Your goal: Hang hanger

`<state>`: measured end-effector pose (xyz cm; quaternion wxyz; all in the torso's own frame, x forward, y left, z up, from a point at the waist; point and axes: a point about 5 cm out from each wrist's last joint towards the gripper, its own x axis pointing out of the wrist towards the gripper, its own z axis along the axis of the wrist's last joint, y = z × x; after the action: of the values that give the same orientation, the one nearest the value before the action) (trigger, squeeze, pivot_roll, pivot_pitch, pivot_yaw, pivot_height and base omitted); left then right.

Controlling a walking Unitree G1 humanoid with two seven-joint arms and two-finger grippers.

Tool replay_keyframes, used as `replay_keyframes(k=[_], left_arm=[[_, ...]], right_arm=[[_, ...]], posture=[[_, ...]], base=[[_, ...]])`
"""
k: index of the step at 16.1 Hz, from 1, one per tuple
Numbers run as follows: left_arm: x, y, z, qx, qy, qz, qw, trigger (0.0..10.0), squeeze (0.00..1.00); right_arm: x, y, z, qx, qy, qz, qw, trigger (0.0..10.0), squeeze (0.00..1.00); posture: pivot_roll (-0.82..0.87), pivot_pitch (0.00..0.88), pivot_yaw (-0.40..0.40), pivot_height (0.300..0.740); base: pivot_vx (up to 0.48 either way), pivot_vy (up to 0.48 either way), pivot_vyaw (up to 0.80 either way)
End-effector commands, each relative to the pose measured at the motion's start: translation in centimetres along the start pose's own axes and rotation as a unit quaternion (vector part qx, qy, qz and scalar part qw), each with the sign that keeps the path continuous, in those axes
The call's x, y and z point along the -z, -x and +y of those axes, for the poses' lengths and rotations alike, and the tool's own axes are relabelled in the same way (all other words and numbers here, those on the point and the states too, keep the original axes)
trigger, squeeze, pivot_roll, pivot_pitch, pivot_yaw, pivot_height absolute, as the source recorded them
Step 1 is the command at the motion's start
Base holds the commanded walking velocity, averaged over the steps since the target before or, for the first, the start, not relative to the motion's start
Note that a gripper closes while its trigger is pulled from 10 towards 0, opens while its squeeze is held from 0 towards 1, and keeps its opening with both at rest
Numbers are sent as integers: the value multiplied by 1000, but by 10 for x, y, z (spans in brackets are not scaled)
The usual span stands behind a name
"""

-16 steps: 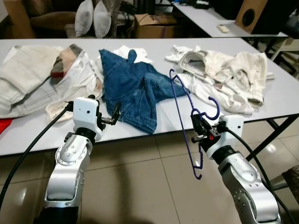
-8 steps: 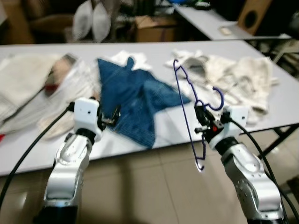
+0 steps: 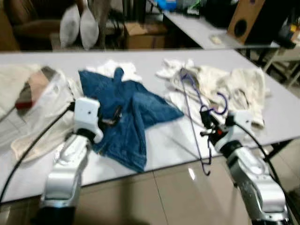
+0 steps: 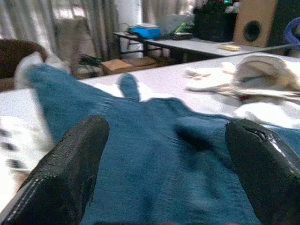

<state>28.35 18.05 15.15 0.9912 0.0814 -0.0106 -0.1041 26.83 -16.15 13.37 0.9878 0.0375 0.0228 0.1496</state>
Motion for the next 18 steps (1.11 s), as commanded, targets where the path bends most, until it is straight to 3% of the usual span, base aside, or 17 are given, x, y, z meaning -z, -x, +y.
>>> replay_keyframes(k=[1, 2, 3, 4, 6, 7, 8, 9, 10, 13, 18], left_arm=[[5, 3, 12, 9, -8, 21, 1000, 10000, 0], [10, 1, 17, 17, -6, 50, 999, 10000, 98], [13, -6, 24, 13, -21, 81, 996, 10000, 1000], [12, -8, 27, 9, -27, 80, 996, 10000, 1000], [9, -16, 31, 22, 5, 74, 997, 10000, 1000], [11, -18, 30, 28, 43, 77, 996, 10000, 667], [12, -19, 29, 35, 68, 79, 994, 10000, 412], [19, -21, 26, 46, 94, 98, 990, 5569, 0], [25, -22, 27, 43, 79, 119, 989, 0, 0], [30, -26, 36, 19, 40, 141, 989, 0, 0], [20, -35, 31, 39, 63, 111, 991, 0, 0]], right_arm=[[-1, 0, 2, -25, 10, 8, 1000, 10000, 0], [-2, 0, -3, -28, 17, 12, 999, 10000, 0], [-5, 1, -10, -28, 23, 13, 999, 10000, 0], [-6, 2, -12, -28, 25, 14, 999, 10000, 0], [-5, 7, -19, -29, 34, 24, 999, 10000, 0], [-4, 9, -18, -37, 39, 33, 998, 10000, 0], [-4, 10, -18, -43, 47, 40, 997, 10000, 0], [-3, 13, -19, -54, 63, 52, 995, 10000, 0], [-3, 17, -20, -63, 67, 59, 994, 10000, 0], [2, 25, -18, -100, 83, 84, 988, 10000, 0], [2, 24, -16, -121, 92, 90, 984, 10000, 0]], posture=[[-36, 6, -70, 740], [-34, 11, -64, 740], [-32, 15, -60, 740], [-33, 15, -60, 740], [-49, 4, -47, 740], [-55, 9, -37, 740], [-57, 14, -31, 740], [-57, 17, -29, 740], [-60, 24, -31, 740], [-68, 12, -38, 740], [-62, 15, -53, 740]], base=[[0, 0, 0], [0, 0, 0], [0, 0, 0], [0, 0, 0], [0, 0, 0], [0, 0, 0], [0, 0, 0], [0, 0, 0], [0, 0, 0], [0, 0, 0], [0, 0, 0]])
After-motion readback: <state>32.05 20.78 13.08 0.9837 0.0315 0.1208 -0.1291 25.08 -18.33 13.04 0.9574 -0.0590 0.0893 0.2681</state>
